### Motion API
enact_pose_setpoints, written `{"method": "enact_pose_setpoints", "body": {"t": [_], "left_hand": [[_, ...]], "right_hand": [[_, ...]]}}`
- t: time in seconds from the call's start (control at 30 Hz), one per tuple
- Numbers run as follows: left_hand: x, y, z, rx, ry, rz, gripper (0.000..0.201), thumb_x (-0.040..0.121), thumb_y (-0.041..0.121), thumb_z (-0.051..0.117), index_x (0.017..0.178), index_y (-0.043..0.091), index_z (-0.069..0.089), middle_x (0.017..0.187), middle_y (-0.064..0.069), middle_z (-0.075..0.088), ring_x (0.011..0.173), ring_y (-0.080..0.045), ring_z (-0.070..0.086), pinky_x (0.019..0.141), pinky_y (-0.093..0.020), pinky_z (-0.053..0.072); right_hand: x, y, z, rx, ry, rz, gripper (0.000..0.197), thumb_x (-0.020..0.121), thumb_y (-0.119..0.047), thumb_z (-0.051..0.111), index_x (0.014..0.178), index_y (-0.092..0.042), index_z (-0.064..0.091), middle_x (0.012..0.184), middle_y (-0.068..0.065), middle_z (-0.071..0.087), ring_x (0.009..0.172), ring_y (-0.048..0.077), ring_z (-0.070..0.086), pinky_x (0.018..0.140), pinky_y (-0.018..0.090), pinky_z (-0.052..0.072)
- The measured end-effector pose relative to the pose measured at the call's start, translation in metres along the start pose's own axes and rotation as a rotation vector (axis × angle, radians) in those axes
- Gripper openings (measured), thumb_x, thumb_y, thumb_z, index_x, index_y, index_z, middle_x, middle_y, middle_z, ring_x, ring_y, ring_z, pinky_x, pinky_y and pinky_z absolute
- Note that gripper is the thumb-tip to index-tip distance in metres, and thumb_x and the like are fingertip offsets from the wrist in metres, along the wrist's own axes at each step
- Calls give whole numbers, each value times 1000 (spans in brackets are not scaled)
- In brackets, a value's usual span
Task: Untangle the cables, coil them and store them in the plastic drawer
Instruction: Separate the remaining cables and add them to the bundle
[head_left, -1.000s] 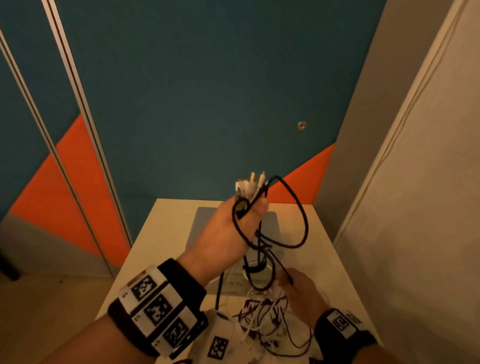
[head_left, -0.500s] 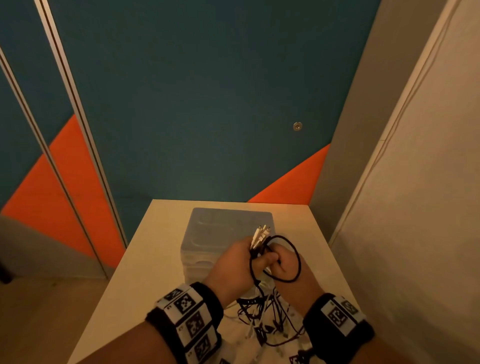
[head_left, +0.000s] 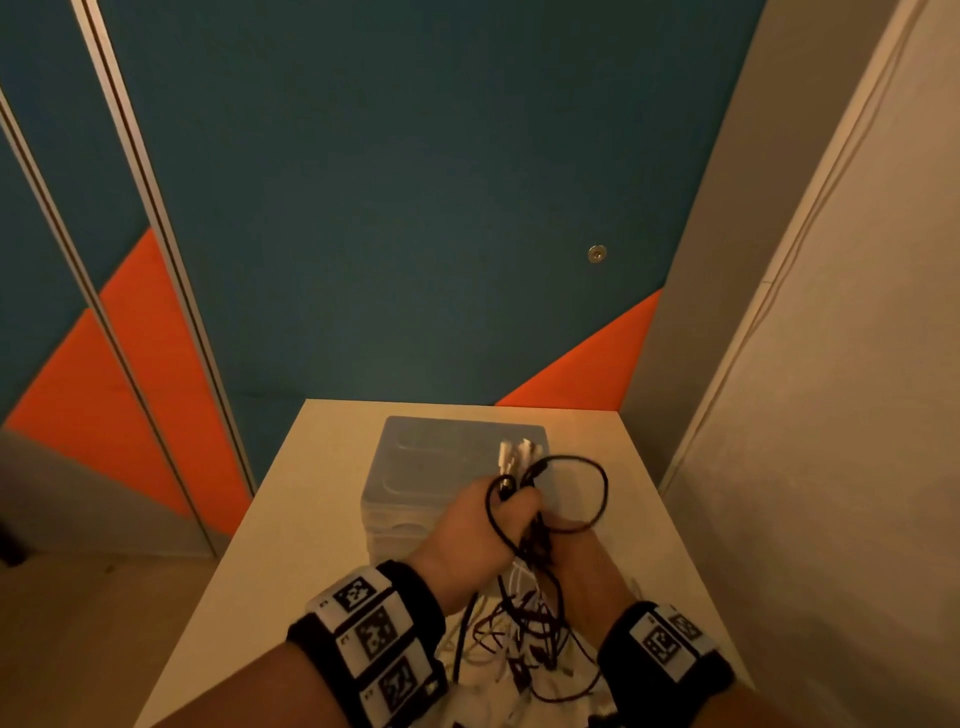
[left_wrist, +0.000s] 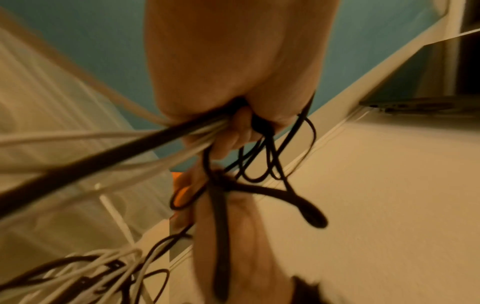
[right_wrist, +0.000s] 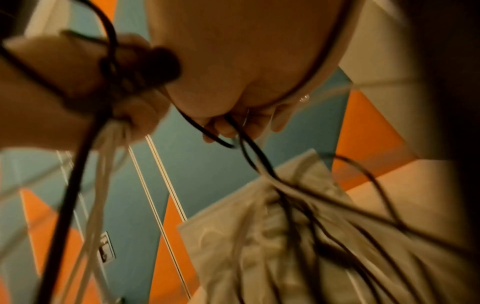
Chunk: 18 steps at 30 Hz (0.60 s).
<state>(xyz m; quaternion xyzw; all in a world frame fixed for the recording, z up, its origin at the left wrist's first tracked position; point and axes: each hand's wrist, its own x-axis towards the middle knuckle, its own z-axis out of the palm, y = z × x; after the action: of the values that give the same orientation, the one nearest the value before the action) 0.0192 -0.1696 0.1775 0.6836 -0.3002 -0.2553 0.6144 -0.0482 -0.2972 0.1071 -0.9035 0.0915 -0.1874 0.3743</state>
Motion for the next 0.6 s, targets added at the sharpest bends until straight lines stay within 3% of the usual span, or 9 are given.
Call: {"method": "enact_pose_setpoints", "body": {"t": [0.1, 0.17, 0.2, 0.27, 0.33, 0.4, 0.47, 0.53, 0.6], "left_hand": [[-4, 16, -2, -62, 93, 16, 40, 98, 18, 50, 60, 11, 40, 53, 2, 31, 50, -14, 28, 50, -31, 25], [-5, 27, -7, -131, 156, 32, 51, 100, 14, 48, 49, 22, 43, 46, 10, 34, 43, -7, 30, 45, -24, 27], [-5, 30, -10, -162, 190, 44, 52, 100, 13, 47, 48, 23, 44, 45, 11, 35, 41, -6, 32, 44, -23, 28], [-3, 35, -16, -191, 234, 68, 47, 98, 13, 48, 53, 25, 40, 48, 8, 33, 43, -9, 29, 45, -27, 26], [-2, 37, -22, -175, 237, 97, 43, 97, 17, 50, 57, 23, 35, 53, 3, 27, 49, -14, 23, 48, -33, 20], [-4, 39, -27, -167, 239, 114, 39, 97, 19, 51, 61, 19, 36, 57, 0, 24, 55, -22, 18, 53, -41, 17], [-5, 40, -31, -175, 265, 121, 39, 95, 24, 53, 59, 20, 37, 57, 0, 24, 60, -29, 16, 56, -46, 15], [-7, 46, -33, -162, 278, 130, 39, 89, 30, 53, 55, 27, 35, 56, 2, 24, 62, -33, 15, 56, -46, 14], [-10, 56, -33, -182, 300, 149, 40, 89, 27, 53, 54, 24, 35, 55, -1, 24, 59, -31, 15, 53, -43, 16]], "right_hand": [[-7, 9, 0, -44, -90, 73, 14, 90, -15, 55, 98, -22, 64, 84, 2, 67, 80, 22, 64, 81, 47, 54], [-11, 9, -4, -108, -59, 54, 22, 90, -12, 58, 107, -25, 63, 81, -7, 57, 87, 21, 59, 84, 35, 50], [-12, 6, -4, -152, -48, 47, 29, 93, -16, 56, 119, -28, 58, 86, -9, 54, 94, 20, 56, 86, 28, 46], [-17, 7, -2, -183, -76, 82, 45, 96, -24, 51, 138, -36, 39, 102, -2, 59, 105, 18, 52, 91, 24, 42], [-20, 12, 2, -151, -81, 92, 55, 96, -26, 50, 141, -46, 26, 110, -2, 62, 105, 15, 54, 93, 25, 45], [-22, 19, 7, -155, -41, 94, 59, 95, -28, 52, 139, -49, 18, 105, -7, 62, 98, 11, 57, 88, 22, 47], [-20, 24, 9, -83, 5, 116, 56, 94, -30, 55, 133, -52, 21, 97, -12, 62, 91, 3, 59, 80, 12, 45], [-16, 33, 10, -47, 31, 124, 43, 93, -32, 58, 122, -50, 33, 88, -16, 60, 84, -5, 57, 73, 9, 42], [-12, 41, 12, -165, -48, 54, 16, 93, -33, 56, 102, -43, 48, 78, -22, 54, 76, -7, 55, 71, 13, 40]]}}
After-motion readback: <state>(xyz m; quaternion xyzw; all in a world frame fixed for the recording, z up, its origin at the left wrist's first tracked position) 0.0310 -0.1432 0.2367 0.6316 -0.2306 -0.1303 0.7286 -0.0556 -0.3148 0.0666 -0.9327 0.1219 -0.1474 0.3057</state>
